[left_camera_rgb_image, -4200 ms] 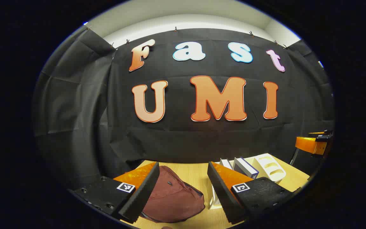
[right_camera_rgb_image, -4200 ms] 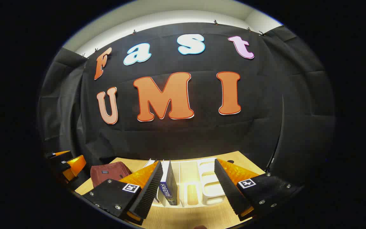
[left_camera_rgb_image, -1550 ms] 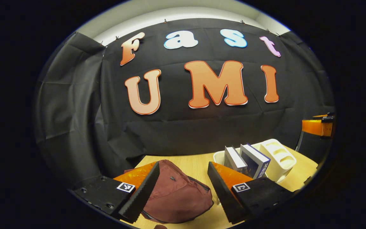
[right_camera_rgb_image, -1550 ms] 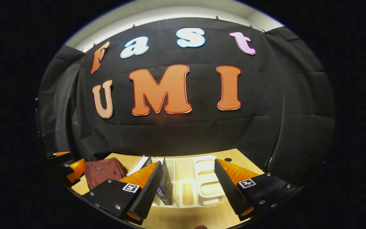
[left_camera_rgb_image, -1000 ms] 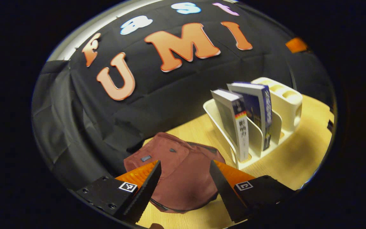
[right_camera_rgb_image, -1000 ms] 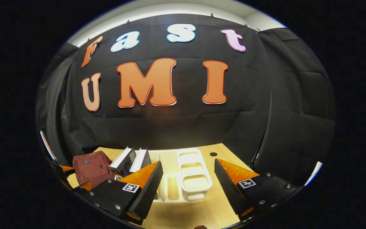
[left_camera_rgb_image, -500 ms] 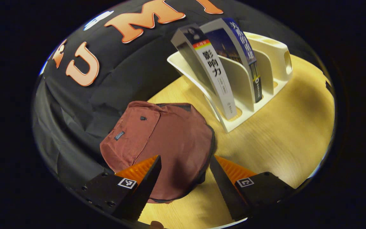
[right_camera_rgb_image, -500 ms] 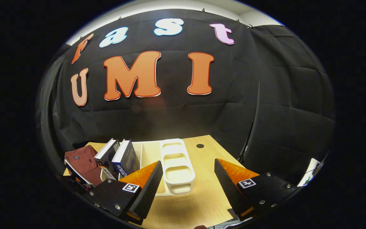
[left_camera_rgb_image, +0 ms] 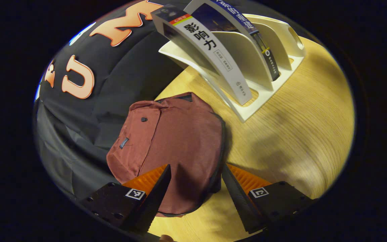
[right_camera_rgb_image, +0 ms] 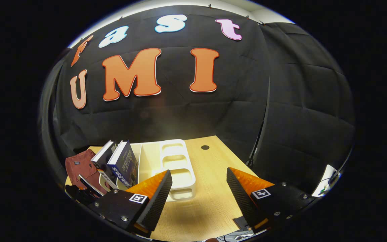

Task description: Open the schoolbag, grab two books from the bookshelf and put them into the schoolbag.

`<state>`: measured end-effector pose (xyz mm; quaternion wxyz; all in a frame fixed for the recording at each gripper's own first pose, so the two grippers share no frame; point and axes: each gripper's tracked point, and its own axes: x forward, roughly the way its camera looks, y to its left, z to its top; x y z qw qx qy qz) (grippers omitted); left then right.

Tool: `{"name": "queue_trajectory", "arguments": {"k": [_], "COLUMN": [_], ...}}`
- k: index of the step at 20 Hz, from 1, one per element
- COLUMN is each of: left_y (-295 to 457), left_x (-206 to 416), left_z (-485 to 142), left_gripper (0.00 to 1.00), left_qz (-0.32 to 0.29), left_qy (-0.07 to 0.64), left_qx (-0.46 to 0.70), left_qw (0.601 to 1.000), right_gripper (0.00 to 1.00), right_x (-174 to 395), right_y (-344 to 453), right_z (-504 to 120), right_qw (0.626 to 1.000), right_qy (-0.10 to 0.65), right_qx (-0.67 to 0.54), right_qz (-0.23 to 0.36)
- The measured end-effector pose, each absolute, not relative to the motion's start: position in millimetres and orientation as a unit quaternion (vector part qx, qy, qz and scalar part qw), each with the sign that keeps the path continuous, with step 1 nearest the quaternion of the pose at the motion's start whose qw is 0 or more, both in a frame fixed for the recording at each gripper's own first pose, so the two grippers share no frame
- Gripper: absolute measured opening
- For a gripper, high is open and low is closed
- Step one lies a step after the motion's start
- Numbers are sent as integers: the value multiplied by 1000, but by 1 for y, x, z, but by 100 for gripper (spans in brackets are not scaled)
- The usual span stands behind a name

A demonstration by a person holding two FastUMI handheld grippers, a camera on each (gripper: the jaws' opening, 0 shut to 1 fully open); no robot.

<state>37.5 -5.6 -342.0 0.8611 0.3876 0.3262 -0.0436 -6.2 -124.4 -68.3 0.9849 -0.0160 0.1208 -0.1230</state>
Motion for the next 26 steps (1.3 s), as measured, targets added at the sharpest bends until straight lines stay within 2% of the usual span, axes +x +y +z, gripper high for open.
{"name": "queue_trajectory", "arguments": {"k": [9, 13, 14, 15, 16, 18, 19, 20, 21, 26], "left_y": [3, 5, 1, -3, -6, -10, -7, -6, -7, -6], "left_x": [40, 38, 36, 37, 36, 35, 32, 33, 35, 35], "left_z": [-319, -327, -330, -330, -331, -335, -336, -336, -337, -344], "left_gripper": [97, 92, 77, 80, 51, 44, 36, 18, 6, 2], "left_qz": [-43, -50, -54, -58, -59, -66, -63, -63, -60, -74], "left_qy": [328, 363, 369, 366, 368, 381, 392, 395, 398, 437], "left_qx": [385, 344, 338, 333, 336, 343, 353, 355, 345, 308], "left_qw": [862, 864, 864, 867, 865, 856, 847, 845, 848, 842], "right_gripper": [97, 97, 97, 97, 97, 97, 97, 97, 97, 97], "right_x": [-3, -2, -3, -3, -4, -6, -7, -8, -8, -7], "right_y": [-113, -121, -123, -125, -128, -133, -136, -138, -138, -134], "right_z": [-76, -81, -82, -83, -82, -82, -80, -77, -76, -70], "right_qw": [987, 986, 986, 986, 985, 985, 986, 986, 987, 987], "right_qy": [132, 139, 142, 142, 142, 142, 138, 132, 130, 120], "right_qx": [-8, 15, 20, 22, 23, 23, 24, 25, 28, 76], "right_qz": [-86, -86, -88, -89, -92, -93, -96, -96, -94, -77]}}
